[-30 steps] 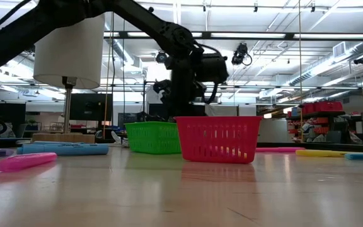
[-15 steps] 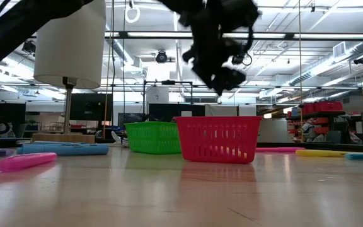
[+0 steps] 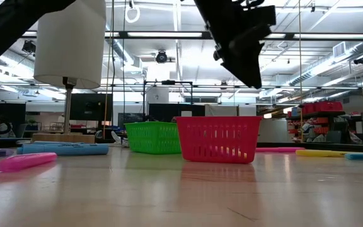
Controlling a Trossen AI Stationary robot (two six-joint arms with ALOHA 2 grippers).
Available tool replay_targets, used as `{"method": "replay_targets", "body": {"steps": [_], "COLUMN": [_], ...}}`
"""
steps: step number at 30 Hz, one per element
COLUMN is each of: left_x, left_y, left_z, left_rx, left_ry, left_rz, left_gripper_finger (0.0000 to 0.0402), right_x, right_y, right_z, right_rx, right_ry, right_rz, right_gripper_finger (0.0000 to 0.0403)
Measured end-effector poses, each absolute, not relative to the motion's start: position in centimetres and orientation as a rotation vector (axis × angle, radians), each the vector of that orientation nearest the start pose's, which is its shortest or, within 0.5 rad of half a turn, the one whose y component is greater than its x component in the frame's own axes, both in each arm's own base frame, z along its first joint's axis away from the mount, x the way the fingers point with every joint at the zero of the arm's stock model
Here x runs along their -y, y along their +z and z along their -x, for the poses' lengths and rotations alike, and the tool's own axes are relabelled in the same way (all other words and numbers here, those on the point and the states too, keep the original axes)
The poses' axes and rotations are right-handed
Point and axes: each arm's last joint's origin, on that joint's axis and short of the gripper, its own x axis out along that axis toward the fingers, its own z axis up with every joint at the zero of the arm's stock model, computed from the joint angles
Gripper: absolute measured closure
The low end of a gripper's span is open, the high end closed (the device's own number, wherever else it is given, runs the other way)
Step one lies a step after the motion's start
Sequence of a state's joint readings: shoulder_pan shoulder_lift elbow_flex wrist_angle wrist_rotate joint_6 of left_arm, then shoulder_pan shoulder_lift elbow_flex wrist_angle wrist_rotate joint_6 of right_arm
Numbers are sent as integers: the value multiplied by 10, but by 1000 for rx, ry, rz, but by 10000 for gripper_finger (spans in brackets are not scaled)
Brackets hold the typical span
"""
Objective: Pick & Place Markers
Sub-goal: Put the small blue pen into the blue bin
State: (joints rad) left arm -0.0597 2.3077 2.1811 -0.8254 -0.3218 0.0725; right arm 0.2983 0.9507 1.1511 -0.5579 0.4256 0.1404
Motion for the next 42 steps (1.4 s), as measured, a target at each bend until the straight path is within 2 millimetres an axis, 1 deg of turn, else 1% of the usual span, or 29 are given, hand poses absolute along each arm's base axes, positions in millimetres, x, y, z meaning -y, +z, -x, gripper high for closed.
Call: {"method": "replay_targets", "body": {"steps": [3,6,8,10,13,18,20,25,27,33,37,42], "left_x": [25,27,28,29,30,32,36,44,47,49,45,34], "left_y": [247,252,259,267,273,279,279,281,284,296,307,313], "left_z": [-500,-494,-490,-486,-483,-480,-480,-480,-479,-475,-469,-464], "left_rx": [-986,-1023,-1024,-1013,-1002,-1002,-1002,-982,-973,-917,-902,-892], "left_ry": [89,-16,-73,-115,-157,-220,-251,-321,-343,-437,-493,-546], "left_rz": [-194,-137,-104,-80,-40,64,84,105,89,65,66,99], "left_gripper_finger": [216,216,216,216,216,216,216,218,222,241,252,261], "right_x": [-41,-39,-38,-37,-36,-33,-33,-33,-33,-32,-32,-32], "right_y": [395,395,395,395,396,398,399,397,396,392,389,387], "right_z": [-173,-166,-161,-155,-149,-140,-139,-138,-138,-136,-135,-134], "right_rx": [-317,-326,-345,-358,-357,-347,-341,-359,-376,-417,-449,-474], "right_ry": [-150,-153,-132,-99,-80,-72,-71,-72,-66,-69,-72,-52], "right_rz": [-29,-59,-70,-74,-101,-104,-105,-99,-103,-93,-82,-82], "right_gripper_finger": [254,254,254,254,254,254,254,254,254,254,254,254]}}
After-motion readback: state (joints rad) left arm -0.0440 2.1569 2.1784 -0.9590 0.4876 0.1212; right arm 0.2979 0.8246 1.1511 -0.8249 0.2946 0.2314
